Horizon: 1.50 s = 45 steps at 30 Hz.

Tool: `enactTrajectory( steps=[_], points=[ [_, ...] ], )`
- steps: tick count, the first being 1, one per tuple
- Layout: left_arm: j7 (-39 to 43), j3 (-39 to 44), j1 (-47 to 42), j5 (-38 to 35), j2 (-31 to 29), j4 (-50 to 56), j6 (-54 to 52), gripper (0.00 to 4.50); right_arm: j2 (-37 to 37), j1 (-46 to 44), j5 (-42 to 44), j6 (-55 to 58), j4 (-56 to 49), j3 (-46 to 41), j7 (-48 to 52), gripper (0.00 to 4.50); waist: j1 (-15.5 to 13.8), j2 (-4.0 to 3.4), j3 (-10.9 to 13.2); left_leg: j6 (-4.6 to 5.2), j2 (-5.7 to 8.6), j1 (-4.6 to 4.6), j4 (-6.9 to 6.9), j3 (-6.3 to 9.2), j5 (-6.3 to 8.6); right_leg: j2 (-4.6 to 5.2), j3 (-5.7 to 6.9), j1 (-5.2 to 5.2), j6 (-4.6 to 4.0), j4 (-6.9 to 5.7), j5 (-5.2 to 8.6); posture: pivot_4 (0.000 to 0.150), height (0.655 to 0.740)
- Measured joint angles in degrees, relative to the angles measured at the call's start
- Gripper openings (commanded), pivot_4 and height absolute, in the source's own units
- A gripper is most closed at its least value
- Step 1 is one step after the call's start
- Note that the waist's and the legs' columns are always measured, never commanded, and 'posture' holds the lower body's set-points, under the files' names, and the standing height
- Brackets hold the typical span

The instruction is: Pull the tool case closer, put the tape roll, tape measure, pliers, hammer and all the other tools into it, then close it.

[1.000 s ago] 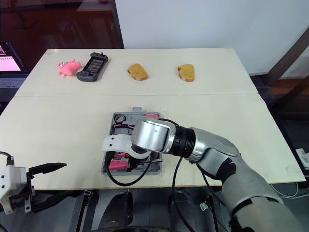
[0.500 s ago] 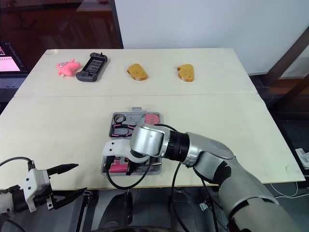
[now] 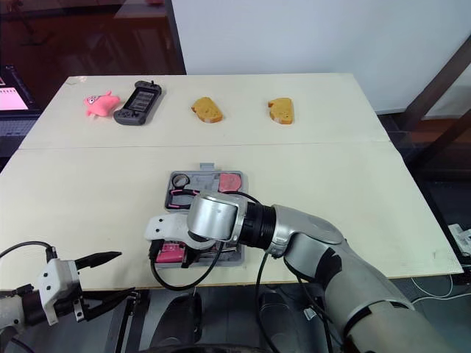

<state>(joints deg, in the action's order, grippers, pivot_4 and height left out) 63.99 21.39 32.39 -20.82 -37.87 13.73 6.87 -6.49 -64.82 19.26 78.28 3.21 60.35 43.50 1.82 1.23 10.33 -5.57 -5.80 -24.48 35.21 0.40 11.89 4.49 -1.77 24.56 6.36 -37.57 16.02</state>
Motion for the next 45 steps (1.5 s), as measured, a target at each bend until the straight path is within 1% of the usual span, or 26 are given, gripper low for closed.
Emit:
enactTrajectory(
  steps=[1, 3, 5, 6, 10, 14, 16, 17, 20, 21, 22, 23, 24, 25, 26, 27, 30, 33, 41, 45],
  points=[
    [0.0, 0.0, -0.03, -0.24, -0.28, 0.0, -0.38, 4.5, 0.0, 0.1, -0.07, -0.27, 0.0, 0.0, 0.01, 0.39, 0.27, 0.0, 0.0, 0.0, 0.0, 0.0, 0.0, 0.0, 0.0, 0.0, 0.0, 0.0, 0.0, 0.0, 0.0, 0.15, 0.7207],
    [-0.01, 0.01, -0.19, -0.72, -0.46, 0.02, -0.67, 4.5, 0.09, 0.31, -0.24, -0.9, -0.01, 0.0, 0.01, 1.43, 0.6, 0.0, 0.0, 0.0, 0.0, 0.0, -0.01, 0.01, 0.0, 0.0, 0.0, 0.0, 0.0, -0.01, 0.0, 0.15, 0.7207],
    [-0.02, 0.01, -0.32, -1.02, -0.52, 0.02, -1.09, 4.5, 0.2, 0.18, -0.5, -1.07, -0.33, -0.53, 0.0, 2.25, 0.75, 0.01, -0.01, 0.0, 0.0, 0.03, -0.02, 0.01, 0.0, 0.0, 0.0, 0.0, 0.02, -0.04, -0.01, 0.15, 0.7207],
    [-0.02, 0.01, -0.54, -1.13, -0.61, 0.08, -1.22, 4.5, 0.21, 0.18, -0.52, -0.91, -0.33, -0.53, -0.02, 2.75, 0.78, 0.01, -0.01, 0.0, 0.0, 0.03, -0.02, 0.01, 0.0, 0.0, 0.01, 0.01, 0.03, -0.08, 0.0, 0.15, 0.7207],
    [0.03, 0.0, -0.61, -1.16, -0.7, 0.13, -1.42, 4.5, -1.93, -0.93, 1.0, 1.2, -3.37, -1.9, 1.97, 2.75, 0.73, 0.01, -0.01, 0.0, 0.0, -0.01, -0.01, 0.01, 0.0, 0.0, 0.01, 0.04, 0.03, -0.11, 0.0, 0.15, 0.7207],
    [0.2, 0.0, -1.26, -1.36, -1.09, 0.13, -1.79, 4.5, -5.34, -2.69, 3.81, 2.13, -7.26, -9.24, 4.67, 2.75, 0.6, 0.02, -0.01, 0.0, 0.0, -0.01, 0.0, 0.02, 0.0, 0.0, 0.01, 0.03, 0.02, -0.11, 0.0, 0.15, 0.7207],
    [0.3, 0.0, -1.94, -2.25, -1.64, 0.13, -2.67, 4.5, -8.15, -2.18, 4.22, -0.01, -10.12, -12.45, 5.37, 2.75, 0.58, 0.07, -0.04, 0.0, 0.0, -0.01, 0.0, 0.02, 0.0, 0.01, 0.01, 0.01, 0.01, -0.09, 0.01, 0.15, 0.7207],
    [0.38, 0.0, -2.34, -2.51, -1.75, 0.13, -3.02, 4.5, -9.0, -0.48, 4.11, -2.44, -11.53, -14.04, 5.27, 2.75, 0.57, 0.12, -0.07, 0.0, 0.0, -0.01, -0.01, 0.02, 0.0, 0.01, 0.01, 0.01, 0.02, -0.08, 0.01, 0.15, 0.7207],
    [0.7, 0.01, -3.93, -3.84, -2.03, 0.12, -4.22, 4.5, -11.8, 8.88, 3.37, -13.17, -14.64, -18.08, 5.41, 2.75, 0.59, 0.21, -0.13, 0.0, 0.01, -0.01, -0.03, 0.03, 0.0, 0.0, 0.03, -0.01, 0.17, -0.08, -0.07, 0.15, 0.7207],
    [0.8, 0.01, -4.45, -4.35, -2.2, 0.11, -4.46, 4.5, -12.43, 12.17, 3.22, -17.12, -14.64, -18.75, 6.06, 2.35, 0.6, 0.22, -0.13, 0.0, 0.01, 0.0, -0.01, 0.03, 0.0, 0.0, 0.03, -0.02, 0.22, -0.1, -0.1, 0.15, 0.7207],
    [0.88, 0.01, -4.86, -4.71, -2.25, 0.11, -4.94, 4.5, -12.85, 14.25, 2.72, -20.0, -14.22, -18.82, 6.62, 2.22, 0.68, 0.2, -0.12, 0.0, 0.01, 0.0, 0.0, 0.03, 0.0, 0.0, 0.03, -0.01, 0.23, -0.11, -0.1, 0.15, 0.7207],
    [0.94, 0.01, -5.26, -4.84, -2.41, 0.11, -5.29, 4.5, -13.81, 15.62, 1.61, -23.15, -13.54, -18.47, 7.31, 1.96, 0.76, 0.2, -0.12, 0.0, 0.01, 0.02, 0.0, 0.03, 0.0, 0.0, 0.03, -0.01, 0.23, -0.12, -0.1, 0.15, 0.7207],
    [1.12, 0.0, -5.73, -4.9, -2.59, 0.11, -5.39, 4.5, -14.74, 16.37, 0.36, -26.42, -12.59, -17.98, 8.39, 1.56, 0.77, 0.2, -0.12, 0.0, 0.01, 0.04, 0.0, 0.03, 0.0, 0.0, 0.03, -0.01, 0.23, -0.14, -0.1, 0.15, 0.7207],
    [1.37, 0.0, -6.06, -4.97, -2.79, 0.08, -5.47, 4.5, -15.27, 17.12, -0.26, -29.46, -11.87, -18.09, 9.87, 1.01, 0.7, 0.2, -0.12, 0.0, 0.01, 0.04, 0.0, 0.03, 0.0, 0.0, 0.03, -0.01, 0.23, -0.14, -0.1, 0.15, 0.7207],
    [1.7, 0.01, -6.21, -5.07, -3.01, -0.1, -5.55, 4.5, -15.69, 18.05, -0.43, -31.7, -11.41, -18.59, 11.3, 0.61, 0.69, 0.21, -0.13, 0.0, 0.01, 0.04, 0.0, 0.03, 0.0, 0.0, 0.03, -0.02, 0.23, -0.14, -0.1, 0.15, 0.7207],
    [1.99, 0.01, -6.32, -5.17, -3.3, -0.27, -5.84, 4.5, -15.62, 19.0, -0.47, -33.63, -10.99, -18.87, 12.44, 0.03, 0.73, 0.21, -0.13, 0.0, 0.0, 0.04, -0.01, 0.03, 0.0, 0.0, 0.03, -0.02, 0.23, -0.14, -0.1, 0.15, 0.7207],
    [2.5, 0.01, -6.7, -5.51, -4.1, -0.32, -6.45, 4.5, -14.71, 20.82, -1.74, -37.92, -9.06, -18.5, 14.08, 0.03, 0.7, 0.19, -0.12, 0.0, 0.0, 0.05, -0.02, 0.03, 0.0, 0.0, 0.03, -0.01, 0.23, -0.14, -0.1, 0.15, 0.7207],
    [3.68, 0.01, -6.8, -5.88, -4.9, -0.33, -6.66, 4.5, -14.12, 22.47, -5.4, -43.91, -6.59, -17.53, 15.09, 0.03, 0.61, 0.21, -0.13, 0.0, 0.01, 0.04, 0.0, 0.03, 0.0, 0.0, 0.03, -0.03, 0.15, -0.14, -0.05, 0.15, 0.7207],
    [5.81, 0.24, -6.33, -6.08, -6.85, -0.81, -7.59, 4.5, -11.09, 25.38, -9.66, -47.59, -3.15, -16.26, 16.34, 0.03, 0.55, 0.21, -0.13, 0.0, 0.01, 0.05, 0.0, 0.03, 0.0, 0.0, 0.03, -0.03, 0.08, -0.14, -0.01, 0.15, 0.7207],
    [5.59, 0.42, -6.62, -5.64, -7.04, -1.33, -7.43, 4.5, -9.63, 28.88, -12.2, -53.3, 5.56, -16.37, 16.23, 0.03, 0.42, 0.22, -0.13, -0.01, 0.02, 0.09, 0.01, 0.02, 0.0, 0.0, 0.03, -0.1, 0.07, -0.12, 0.0, 0.15, 0.7207]
  ],
)
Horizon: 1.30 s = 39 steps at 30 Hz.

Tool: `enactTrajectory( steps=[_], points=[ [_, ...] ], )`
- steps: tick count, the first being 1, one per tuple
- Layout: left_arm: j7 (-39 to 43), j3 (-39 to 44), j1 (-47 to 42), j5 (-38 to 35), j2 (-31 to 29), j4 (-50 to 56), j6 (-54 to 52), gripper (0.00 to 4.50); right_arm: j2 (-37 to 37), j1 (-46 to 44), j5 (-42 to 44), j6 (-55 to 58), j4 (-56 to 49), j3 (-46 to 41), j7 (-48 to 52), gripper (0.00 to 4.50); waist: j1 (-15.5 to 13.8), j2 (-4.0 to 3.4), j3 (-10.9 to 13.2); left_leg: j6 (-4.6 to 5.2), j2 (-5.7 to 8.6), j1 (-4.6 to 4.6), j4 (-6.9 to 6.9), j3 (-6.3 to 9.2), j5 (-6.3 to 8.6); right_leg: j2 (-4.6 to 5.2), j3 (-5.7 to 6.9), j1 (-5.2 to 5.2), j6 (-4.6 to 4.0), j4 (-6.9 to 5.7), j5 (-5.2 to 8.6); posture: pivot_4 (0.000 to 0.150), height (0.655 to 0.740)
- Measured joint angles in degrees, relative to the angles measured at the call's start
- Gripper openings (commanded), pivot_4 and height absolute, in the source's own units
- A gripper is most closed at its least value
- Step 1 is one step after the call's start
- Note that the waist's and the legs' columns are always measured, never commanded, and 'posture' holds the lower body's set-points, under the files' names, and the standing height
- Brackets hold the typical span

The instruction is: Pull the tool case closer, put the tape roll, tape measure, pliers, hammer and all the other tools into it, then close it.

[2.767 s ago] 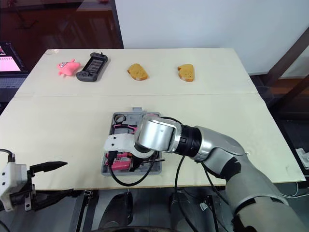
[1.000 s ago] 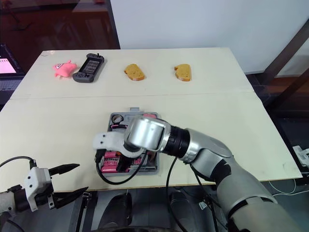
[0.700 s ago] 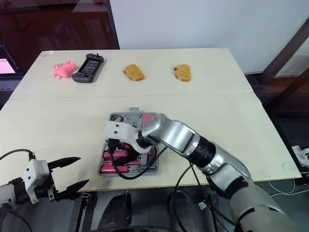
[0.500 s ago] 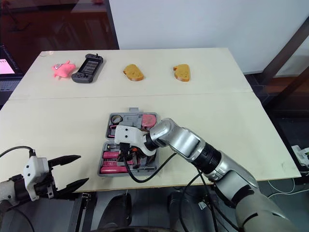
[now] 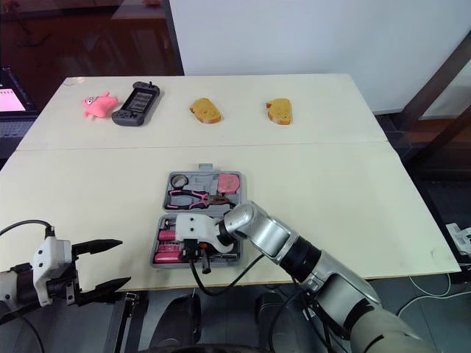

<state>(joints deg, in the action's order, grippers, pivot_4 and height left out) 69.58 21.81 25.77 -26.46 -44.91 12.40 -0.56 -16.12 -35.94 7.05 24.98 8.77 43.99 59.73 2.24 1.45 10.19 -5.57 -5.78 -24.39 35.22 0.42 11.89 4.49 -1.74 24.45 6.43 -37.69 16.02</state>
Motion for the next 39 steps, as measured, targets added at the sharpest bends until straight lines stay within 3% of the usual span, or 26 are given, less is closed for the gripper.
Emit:
enactTrajectory(
  steps=[9, 15, 22, 26, 32, 39],
  points=[
    [-1.53, -0.01, -1.06, 0.78, -1.26, -1.12, -3.22, 4.5, -1.14, 2.61, 1.22, -3.77, 1.67, -4.76, 4.16, 0.03, -0.63, 0.0, -0.01, 0.0, -0.01, 0.19, 0.0, 0.0, 0.0, 0.0, 0.0, -0.17, -0.01, -0.01, 0.02, 0.15, 0.7207],
    [-5.59, -0.44, -6.68, 1.41, -1.27, -3.17, -7.44, 4.5, -2.52, 4.35, 6.74, 0.36, -8.39, -14.45, 3.89, 0.03, -1.43, 0.0, 0.0, -0.01, -0.01, 0.15, -0.01, 0.0, 0.0, 0.0, 0.0, -0.12, 0.03, -0.01, 0.0, 0.15, 0.7207],
    [-5.36, -3.18, -12.44, 3.98, -4.37, -9.29, -10.21, 4.5, -14.84, 6.36, 7.56, -1.08, -12.94, -25.06, 4.2, 0.03, -1.61, -0.03, 0.02, -0.02, 0.0, 0.1, 0.0, -0.01, 0.0, 0.0, 0.0, -0.13, -0.02, 0.11, 0.02, 0.15, 0.7207],
    [1.56, -6.05, -19.63, 3.96, -5.06, -15.63, -5.43, 3.14, -21.12, 6.81, 3.9, -4.36, -8.94, -26.46, 4.78, 0.0, -1.68, -0.01, 0.01, -0.02, 0.01, 0.09, 0.01, -0.01, -0.01, -0.01, 0.0, -0.13, -0.01, 0.11, 0.01, 0.15, 0.7207],
    [5.55, -11.71, -29.86, 8.99, -5.5, -28.0, 4.99, 0.01, -21.1, 6.94, -2.29, -11.5, -1.89, -25.6, 2.98, 0.0, -1.37, -0.03, 0.02, -0.01, 0.0, 0.08, -0.02, -0.02, -0.01, -0.04, 0.0, -0.09, 0.21, 0.1, -0.11, 0.15, 0.7207],
    [7.76, -16.57, -38.48, 11.41, -1.44, -38.3, 9.27, 0.01, -18.65, 6.5, -8.32, -18.06, 4.6, -22.27, 1.43, 0.0, -1.52, -0.03, 0.02, -0.02, 0.0, 0.04, 0.05, -0.02, -0.02, -0.04, 0.0, -0.1, 0.24, 0.07, -0.13, 0.15, 0.7207]
  ],
)
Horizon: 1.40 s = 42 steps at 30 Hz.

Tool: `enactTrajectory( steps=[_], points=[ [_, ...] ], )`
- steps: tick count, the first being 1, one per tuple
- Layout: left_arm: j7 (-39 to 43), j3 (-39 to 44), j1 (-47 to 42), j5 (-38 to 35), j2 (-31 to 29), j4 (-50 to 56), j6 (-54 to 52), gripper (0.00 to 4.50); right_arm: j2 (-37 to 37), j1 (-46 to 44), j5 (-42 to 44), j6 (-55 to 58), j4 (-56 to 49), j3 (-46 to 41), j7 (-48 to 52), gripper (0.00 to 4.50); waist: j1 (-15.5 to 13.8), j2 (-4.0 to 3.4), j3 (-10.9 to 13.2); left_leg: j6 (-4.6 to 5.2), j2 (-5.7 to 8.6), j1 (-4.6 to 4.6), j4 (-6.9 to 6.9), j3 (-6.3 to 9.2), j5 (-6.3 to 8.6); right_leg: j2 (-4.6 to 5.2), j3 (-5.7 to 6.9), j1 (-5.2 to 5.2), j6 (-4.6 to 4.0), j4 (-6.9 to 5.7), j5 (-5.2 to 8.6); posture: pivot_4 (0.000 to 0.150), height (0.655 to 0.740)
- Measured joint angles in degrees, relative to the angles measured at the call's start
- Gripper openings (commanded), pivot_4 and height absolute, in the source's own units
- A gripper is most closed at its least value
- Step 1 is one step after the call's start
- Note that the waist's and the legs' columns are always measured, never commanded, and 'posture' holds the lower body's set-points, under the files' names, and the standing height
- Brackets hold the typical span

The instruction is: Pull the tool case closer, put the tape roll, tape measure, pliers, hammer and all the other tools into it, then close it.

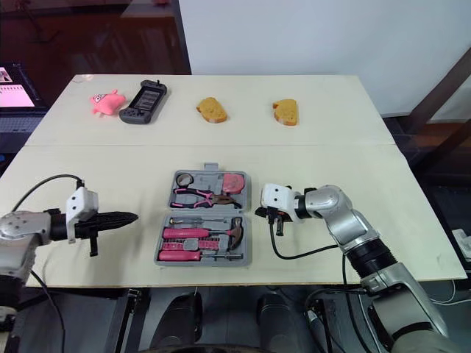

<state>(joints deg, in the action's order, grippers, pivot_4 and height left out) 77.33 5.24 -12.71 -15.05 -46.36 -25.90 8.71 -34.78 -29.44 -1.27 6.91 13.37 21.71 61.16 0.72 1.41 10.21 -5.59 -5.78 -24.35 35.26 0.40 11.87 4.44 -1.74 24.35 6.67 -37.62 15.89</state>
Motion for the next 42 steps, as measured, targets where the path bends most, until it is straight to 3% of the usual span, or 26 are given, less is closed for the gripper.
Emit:
enactTrajectory(
  steps=[18, 31, 42],
  points=[
    [-2.3, -6.07, -12.13, 7.08, 7.92, -20.62, 8.76, 0.01, 1.92, -0.04, -2.61, -2.14, 2.95, 0.13, -1.36, 0.0, -0.1, 0.01, 0.0, -0.03, 0.0, 0.01, 0.03, 0.01, -0.02, 0.0, 0.0, 0.0, 0.03, -0.15, -0.01, 0.15, 0.7207],
    [-6.14, -7.14, -16.43, 11.06, 12.48, -25.49, 14.19, 0.01, 6.84, -1.39, -5.32, -3.53, 6.12, 1.35, -2.79, 0.0, -0.17, 0.0, 0.0, -0.05, 0.01, 0.03, 0.06, 0.01, -0.04, 0.0, 0.0, 0.0, 0.04, -0.24, -0.01, 0.15, 0.7207],
    [-5.04, -7.4, -14.29, 10.93, 13.35, -21.16, 11.59, 0.01, 7.71, 0.01, -6.37, -2.13, 4.08, 0.83, -4.3, 0.0, -0.2, 0.0, -0.01, -0.06, 0.01, 0.04, 0.06, 0.02, -0.04, 0.0, 0.0, -0.01, 0.05, -0.28, -0.01, 0.15, 0.7207]
  ],
)
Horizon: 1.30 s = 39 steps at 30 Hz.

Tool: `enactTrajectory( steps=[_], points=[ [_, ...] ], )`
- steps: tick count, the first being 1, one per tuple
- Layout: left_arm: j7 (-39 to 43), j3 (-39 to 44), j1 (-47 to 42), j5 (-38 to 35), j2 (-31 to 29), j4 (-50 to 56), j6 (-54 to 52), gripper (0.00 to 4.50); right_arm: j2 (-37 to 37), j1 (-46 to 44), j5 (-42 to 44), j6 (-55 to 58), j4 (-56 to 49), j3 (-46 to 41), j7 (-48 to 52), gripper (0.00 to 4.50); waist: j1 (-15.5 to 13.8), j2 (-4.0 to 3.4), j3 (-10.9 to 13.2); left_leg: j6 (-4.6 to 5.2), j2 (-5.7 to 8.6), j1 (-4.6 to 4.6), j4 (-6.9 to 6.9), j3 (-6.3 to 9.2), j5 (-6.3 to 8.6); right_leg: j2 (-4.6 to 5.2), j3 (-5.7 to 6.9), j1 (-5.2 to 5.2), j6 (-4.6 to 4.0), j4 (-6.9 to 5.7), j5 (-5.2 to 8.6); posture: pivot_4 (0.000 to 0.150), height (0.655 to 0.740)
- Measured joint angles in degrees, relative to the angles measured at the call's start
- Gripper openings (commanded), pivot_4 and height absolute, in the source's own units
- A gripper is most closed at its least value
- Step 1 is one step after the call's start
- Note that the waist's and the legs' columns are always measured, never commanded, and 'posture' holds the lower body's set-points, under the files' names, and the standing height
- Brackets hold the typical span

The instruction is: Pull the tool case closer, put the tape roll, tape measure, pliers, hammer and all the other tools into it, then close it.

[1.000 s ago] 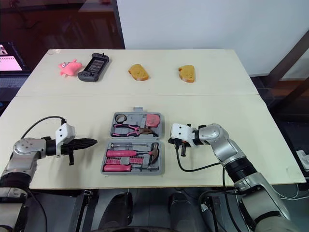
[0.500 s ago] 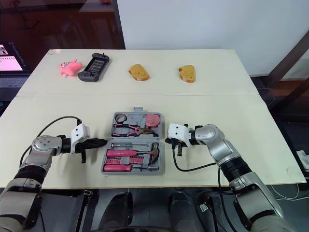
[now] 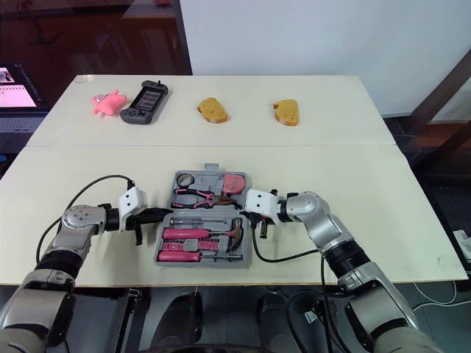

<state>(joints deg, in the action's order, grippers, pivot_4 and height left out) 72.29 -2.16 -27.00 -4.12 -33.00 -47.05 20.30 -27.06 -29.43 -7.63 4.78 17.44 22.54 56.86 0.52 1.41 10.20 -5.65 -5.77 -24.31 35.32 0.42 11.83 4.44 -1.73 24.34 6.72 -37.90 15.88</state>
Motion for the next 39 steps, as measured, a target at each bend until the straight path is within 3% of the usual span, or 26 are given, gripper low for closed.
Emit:
enactTrajectory(
  steps=[19, 34, 39],
  points=[
    [-0.28, 0.16, 10.0, -1.69, -0.84, 14.51, -5.21, 0.01, -1.1, 7.18, 0.14, 7.84, -11.05, -1.58, 0.63, 0.0, 0.08, -0.01, -0.03, 0.0, 0.0, 0.12, -0.02, 0.0, 0.0, 0.0, 0.0, -0.09, 0.01, -0.01, 0.02, 0.15, 0.7207],
    [-1.51, 0.28, 10.38, -2.43, -1.37, 13.76, -4.75, 0.01, -1.54, 9.13, 1.17, 11.26, -13.85, -2.79, 0.7, 0.0, 0.1, -0.01, -0.03, 0.0, -0.01, 0.24, -0.03, 0.0, 0.0, 0.0, 0.0, -0.18, 0.0, -0.03, 0.02, 0.15, 0.7207],
    [-2.75, 3.35, 11.31, -4.18, -5.55, 12.22, -5.92, 0.01, -7.78, 10.54, 4.04, 11.09, -14.25, -5.23, 3.18, 0.0, 0.36, -0.01, -0.03, 0.0, -0.01, 0.25, -0.04, 0.0, 0.0, 0.0, 0.0, -0.17, 0.0, -0.04, 0.02, 0.15, 0.7207]
  ],
)
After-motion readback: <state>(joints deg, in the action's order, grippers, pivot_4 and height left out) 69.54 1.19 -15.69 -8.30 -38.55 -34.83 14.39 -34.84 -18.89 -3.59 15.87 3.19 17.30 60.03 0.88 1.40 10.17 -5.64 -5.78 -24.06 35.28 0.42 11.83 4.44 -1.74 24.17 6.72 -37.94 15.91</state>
